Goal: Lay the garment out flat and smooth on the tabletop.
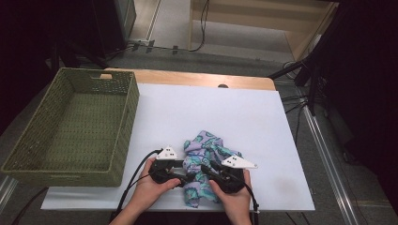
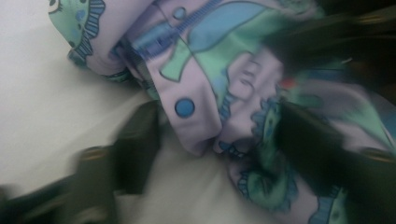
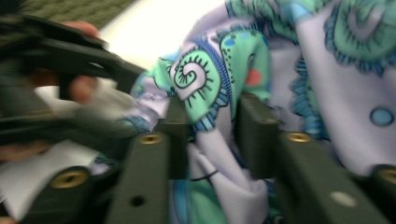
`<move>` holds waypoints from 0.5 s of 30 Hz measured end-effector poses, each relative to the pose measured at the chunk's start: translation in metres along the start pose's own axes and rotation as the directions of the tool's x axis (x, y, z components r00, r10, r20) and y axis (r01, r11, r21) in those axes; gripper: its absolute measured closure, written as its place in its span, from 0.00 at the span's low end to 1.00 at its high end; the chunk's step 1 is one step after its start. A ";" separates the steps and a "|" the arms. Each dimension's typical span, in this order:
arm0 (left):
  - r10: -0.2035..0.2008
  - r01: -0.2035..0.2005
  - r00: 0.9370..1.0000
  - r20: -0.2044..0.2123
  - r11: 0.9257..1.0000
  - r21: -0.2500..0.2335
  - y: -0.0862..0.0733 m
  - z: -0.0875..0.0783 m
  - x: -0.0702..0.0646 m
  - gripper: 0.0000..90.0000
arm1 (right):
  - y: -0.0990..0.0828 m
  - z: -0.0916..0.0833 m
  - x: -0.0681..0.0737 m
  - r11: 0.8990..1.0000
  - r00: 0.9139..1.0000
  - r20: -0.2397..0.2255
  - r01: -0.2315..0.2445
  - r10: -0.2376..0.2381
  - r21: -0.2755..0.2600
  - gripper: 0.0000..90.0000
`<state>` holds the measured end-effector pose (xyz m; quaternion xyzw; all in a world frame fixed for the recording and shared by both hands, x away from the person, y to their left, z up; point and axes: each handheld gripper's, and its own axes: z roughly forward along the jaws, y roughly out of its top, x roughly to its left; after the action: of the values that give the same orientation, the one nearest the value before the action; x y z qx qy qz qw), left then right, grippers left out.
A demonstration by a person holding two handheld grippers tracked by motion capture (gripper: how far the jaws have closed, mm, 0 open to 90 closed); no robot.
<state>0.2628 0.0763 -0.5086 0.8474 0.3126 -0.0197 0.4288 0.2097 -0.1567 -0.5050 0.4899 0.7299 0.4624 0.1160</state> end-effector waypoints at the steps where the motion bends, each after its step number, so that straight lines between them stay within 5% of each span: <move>1: 0.000 0.000 1.000 0.000 1.000 0.000 0.000 0.000 0.000 0.57 | 0.003 -0.003 0.001 1.000 1.000 -0.013 0.017 -0.017 -0.008 0.62; 4: 0.008 -0.008 1.000 0.000 1.000 -0.002 0.000 -0.001 0.000 0.85 | 0.012 -0.023 -0.003 0.992 0.997 0.026 0.071 -0.068 -0.109 0.57; 6: 0.014 -0.014 1.000 -0.001 1.000 -0.006 0.000 -0.002 -0.001 0.89 | 0.016 -0.030 -0.007 0.986 0.996 0.063 0.077 -0.069 -0.145 0.55; 7: 0.033 -0.033 0.999 -0.004 0.999 -0.005 0.001 -0.003 -0.002 0.92 | 0.021 -0.040 -0.016 0.976 0.985 0.167 0.085 -0.052 -0.201 0.44; 8: 0.049 -0.049 0.999 -0.007 0.999 -0.010 0.001 -0.004 -0.003 0.93 | 0.023 -0.041 -0.022 0.977 0.965 0.260 0.094 -0.043 -0.189 0.35; 9: 0.049 -0.049 0.999 -0.007 0.999 -0.010 0.001 -0.004 -0.003 0.93 | 0.023 -0.041 -0.022 0.977 0.965 0.260 0.094 -0.043 -0.189 0.35; 10: 0.063 -0.063 0.998 -0.007 0.998 -0.016 0.002 -0.006 -0.004 0.93 | 0.024 -0.038 -0.030 0.985 0.940 0.340 0.087 -0.031 -0.151 0.28; 11: 0.072 -0.072 0.997 -0.004 0.997 -0.019 0.003 -0.007 -0.005 0.93 | 0.024 -0.033 -0.040 0.993 0.930 0.366 0.055 -0.011 -0.109 0.26; 12: 0.086 -0.086 0.996 -0.011 0.996 -0.032 0.005 -0.009 -0.007 0.94 | 0.020 -0.023 -0.061 0.999 0.930 0.366 -0.032 0.041 -0.032 0.31; 13: 0.091 -0.091 0.996 -0.010 0.995 -0.036 0.006 -0.011 -0.007 0.94 | 0.016 -0.019 -0.069 0.999 0.935 0.351 -0.050 0.047 -0.001 0.43; 15: 0.095 -0.096 0.995 -0.022 0.994 -0.049 0.008 -0.013 -0.007 0.94 | 0.009 -0.018 -0.079 0.998 0.959 0.276 -0.064 0.061 0.001 0.74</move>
<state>0.2584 0.0792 -0.4929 0.8506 0.2764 0.0170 0.4470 0.2428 -0.2313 -0.5103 0.5729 0.6931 0.3894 0.1993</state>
